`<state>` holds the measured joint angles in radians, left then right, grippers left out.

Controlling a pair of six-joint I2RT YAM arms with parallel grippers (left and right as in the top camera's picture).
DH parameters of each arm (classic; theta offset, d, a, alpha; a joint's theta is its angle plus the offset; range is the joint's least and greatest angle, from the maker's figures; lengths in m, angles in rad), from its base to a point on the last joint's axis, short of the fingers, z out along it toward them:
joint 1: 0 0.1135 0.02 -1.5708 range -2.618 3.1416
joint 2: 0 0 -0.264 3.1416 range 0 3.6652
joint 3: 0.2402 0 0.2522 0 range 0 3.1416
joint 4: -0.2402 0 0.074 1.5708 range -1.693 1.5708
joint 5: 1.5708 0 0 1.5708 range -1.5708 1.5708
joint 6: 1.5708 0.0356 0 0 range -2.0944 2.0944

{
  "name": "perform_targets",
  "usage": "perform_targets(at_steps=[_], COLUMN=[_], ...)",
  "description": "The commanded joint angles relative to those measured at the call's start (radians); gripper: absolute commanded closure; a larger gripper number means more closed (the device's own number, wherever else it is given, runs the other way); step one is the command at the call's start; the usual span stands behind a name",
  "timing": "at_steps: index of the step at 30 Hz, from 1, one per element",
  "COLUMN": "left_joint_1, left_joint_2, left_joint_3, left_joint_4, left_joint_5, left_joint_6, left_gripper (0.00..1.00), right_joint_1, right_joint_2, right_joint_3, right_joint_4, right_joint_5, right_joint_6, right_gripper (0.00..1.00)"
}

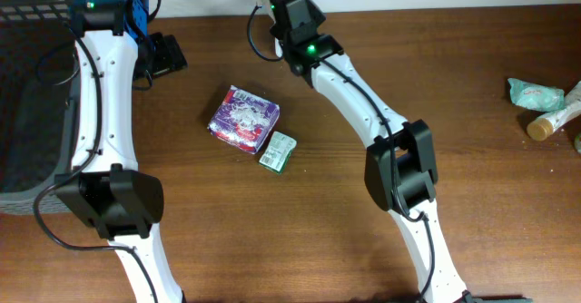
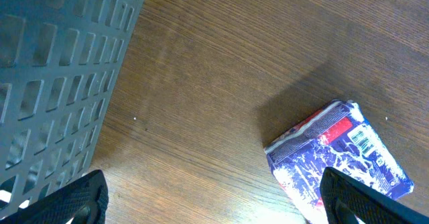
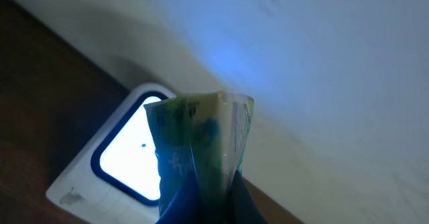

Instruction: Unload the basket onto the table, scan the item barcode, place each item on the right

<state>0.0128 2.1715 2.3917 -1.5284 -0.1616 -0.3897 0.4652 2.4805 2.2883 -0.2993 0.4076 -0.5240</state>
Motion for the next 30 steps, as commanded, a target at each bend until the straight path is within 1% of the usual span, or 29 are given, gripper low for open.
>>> perform_targets(at_steps=[1, 5, 6, 7, 9, 10, 11, 13, 15, 18, 19, 21, 22, 23, 26, 28, 30], left_joint_1=[0.003, 0.003, 0.003, 0.003, 0.003, 0.003, 0.003, 0.003, 0.003, 0.003, 0.003, 0.003, 0.003, 0.003, 0.003, 0.003, 0.003], left_joint_2=[0.013, 0.013, 0.013, 0.013, 0.013, 0.013, 0.013, 0.013, 0.013, 0.013, 0.013, 0.013, 0.013, 0.013, 0.013, 0.013, 0.013], left_joint_3=[-0.003, -0.003, -0.003, -0.003, -0.003, -0.003, -0.003, -0.003, -0.003, -0.003, -0.003, -0.003, -0.003, -0.003, -0.003, -0.003, -0.003], left_joint_4=[-0.002, -0.002, -0.002, -0.002, -0.002, -0.002, -0.002, -0.002, -0.002, -0.002, -0.002, -0.002, -0.002, -0.002, -0.002, -0.002, -0.002], left_joint_5=[0.000, 0.000, 0.000, 0.000, 0.000, 0.000, 0.000, 0.000, 0.000, 0.000, 0.000, 0.000, 0.000, 0.000, 0.000, 0.000, 0.000], left_joint_6=[-0.010, -0.010, -0.010, -0.010, -0.010, -0.010, -0.010, -0.010, -0.010, -0.010, -0.010, -0.010, -0.010, -0.010, -0.010, -0.010, -0.010], left_gripper=[0.01, 0.01, 0.01, 0.01, 0.01, 0.01, 0.01, 0.01, 0.01, 0.01, 0.01, 0.01, 0.01, 0.01, 0.01, 0.01, 0.01], right_joint_1=[-0.029, -0.036, -0.037, -0.042, -0.066, -0.098, -0.135, -0.210, -0.298, -0.467, -0.509, -0.599, -0.634, -0.686, -0.798, -0.847, -0.881], right_joint_2=[-0.016, -0.010, -0.013, -0.019, -0.039, -0.058, -0.077, -0.109, -0.135, -0.148, -0.148, -0.148, -0.148, -0.148, -0.137, -0.124, -0.117], right_joint_3=[0.014, 0.013, 0.014, 0.014, 0.014, 0.014, 0.014, 0.014, 0.014, 0.014, 0.014, 0.014, 0.014, 0.014, 0.014, 0.014, 0.012], right_joint_4=[0.015, -0.017, -0.014, -0.014, -0.023, -0.039, -0.066, -0.130, -0.219, -0.415, -0.469, -0.587, -0.631, -0.685, -0.753, -0.781, -0.792], right_joint_5=[-0.086, -0.065, -0.048, -0.048, -0.048, -0.049, -0.049, -0.049, -0.049, -0.048, -0.028, 0.057, 0.079, 0.095, 0.091, 0.074, 0.075], right_joint_6=[-0.003, 0.006, 0.038, 0.090, 0.255, 0.376, 0.459, 0.579, 0.659, 0.681, 0.719, 0.855, 0.890, 0.912, 0.911, 0.903, 0.903], right_gripper=[0.96, 0.96, 0.96, 0.96, 0.96, 0.96, 0.96, 0.96, 0.96, 0.96, 0.96, 0.96, 0.96, 0.96, 0.96, 0.93, 0.94])
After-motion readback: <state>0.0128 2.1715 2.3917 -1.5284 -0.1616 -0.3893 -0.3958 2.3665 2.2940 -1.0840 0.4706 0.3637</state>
